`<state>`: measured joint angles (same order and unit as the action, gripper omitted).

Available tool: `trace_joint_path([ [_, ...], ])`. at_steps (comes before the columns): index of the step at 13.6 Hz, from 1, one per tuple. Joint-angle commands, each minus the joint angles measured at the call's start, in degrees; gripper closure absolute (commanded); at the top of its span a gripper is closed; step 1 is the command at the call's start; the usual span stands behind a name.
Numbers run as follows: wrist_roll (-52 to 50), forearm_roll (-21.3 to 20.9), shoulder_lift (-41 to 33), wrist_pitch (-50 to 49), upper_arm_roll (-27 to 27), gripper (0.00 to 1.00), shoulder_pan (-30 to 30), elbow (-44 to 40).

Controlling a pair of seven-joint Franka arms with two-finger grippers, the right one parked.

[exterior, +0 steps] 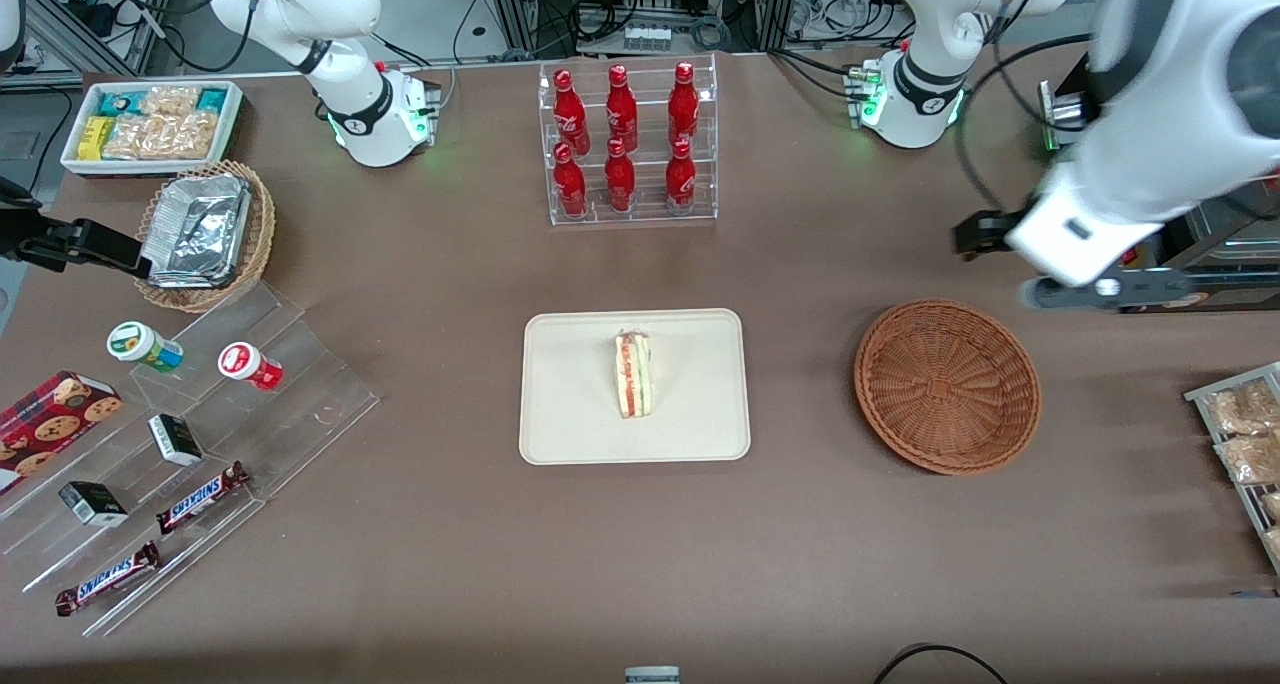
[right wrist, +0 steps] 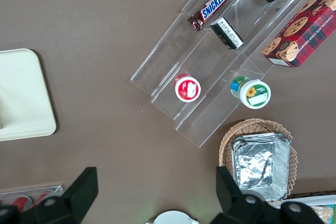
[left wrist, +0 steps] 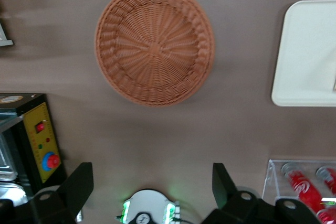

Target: Place sandwich from basket to tray

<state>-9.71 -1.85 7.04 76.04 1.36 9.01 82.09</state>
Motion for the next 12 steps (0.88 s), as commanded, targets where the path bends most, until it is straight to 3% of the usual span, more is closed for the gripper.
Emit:
trace_joint_path([
  [1, 7.66, 2.46, -3.16, -1.77, 0.75, 0.0, -6.79, 1.58],
  [6, 11.89, 1.5, -6.24, -0.1, 0.13, 0.0, -11.9, 2.45],
  [12, 14.72, 0.09, -11.96, 6.4, -1.01, 0.0, -12.26, 12.65],
])
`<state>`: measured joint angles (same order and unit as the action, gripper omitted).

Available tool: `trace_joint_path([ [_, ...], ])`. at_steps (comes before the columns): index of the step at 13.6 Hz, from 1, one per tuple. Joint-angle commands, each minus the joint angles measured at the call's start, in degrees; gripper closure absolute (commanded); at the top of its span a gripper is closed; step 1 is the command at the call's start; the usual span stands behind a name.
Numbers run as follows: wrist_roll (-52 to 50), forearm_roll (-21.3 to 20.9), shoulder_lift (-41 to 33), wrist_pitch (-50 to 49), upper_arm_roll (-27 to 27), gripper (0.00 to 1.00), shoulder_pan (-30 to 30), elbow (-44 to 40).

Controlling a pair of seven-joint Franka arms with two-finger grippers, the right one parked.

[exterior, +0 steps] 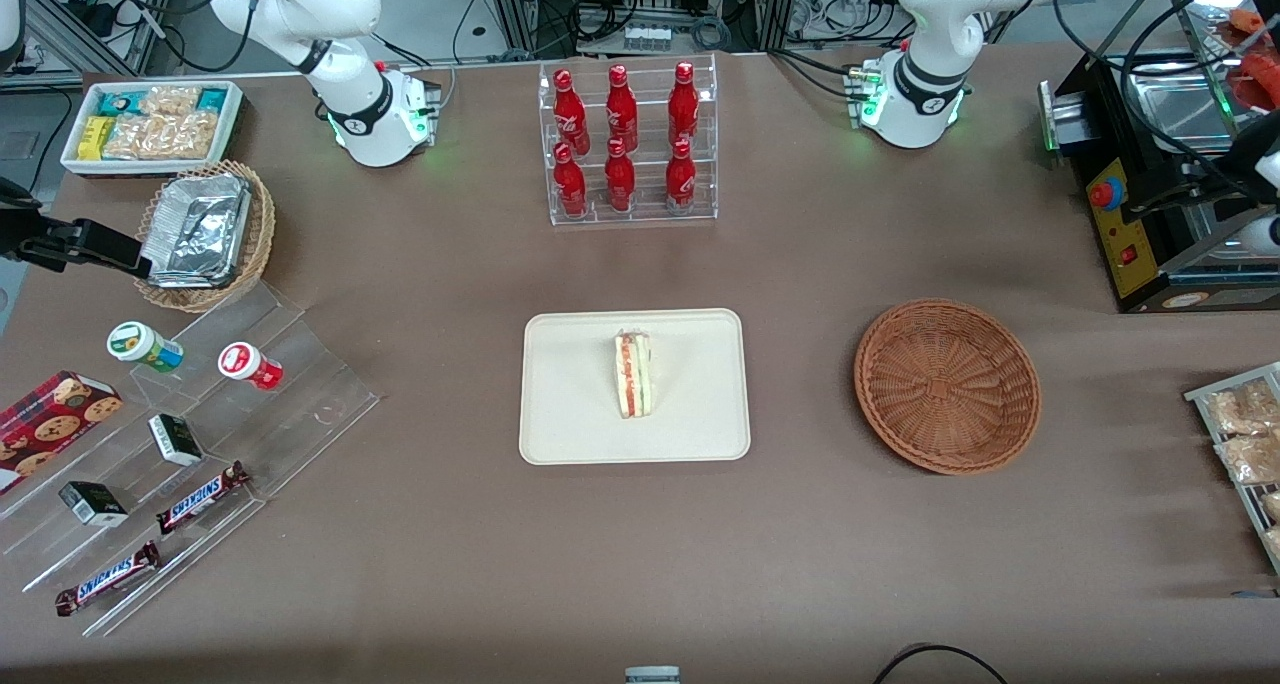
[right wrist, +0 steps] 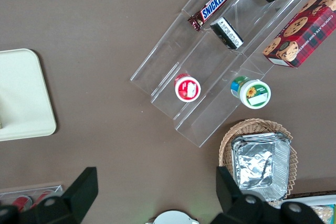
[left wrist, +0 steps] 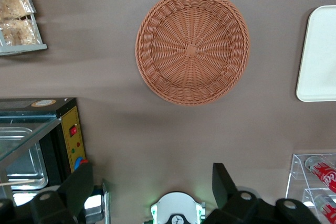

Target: Place sandwich from basket to tray

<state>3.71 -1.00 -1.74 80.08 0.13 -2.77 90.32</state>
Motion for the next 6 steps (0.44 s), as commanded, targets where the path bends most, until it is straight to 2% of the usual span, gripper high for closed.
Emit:
trace_joint_path([
  [1, 1.3, -0.67, -2.57, 1.92, 0.22, 0.0, -0.48, 3.56],
  [6, 1.3, 0.12, 1.56, 0.69, 0.4, 0.0, -0.74, -1.46],
])
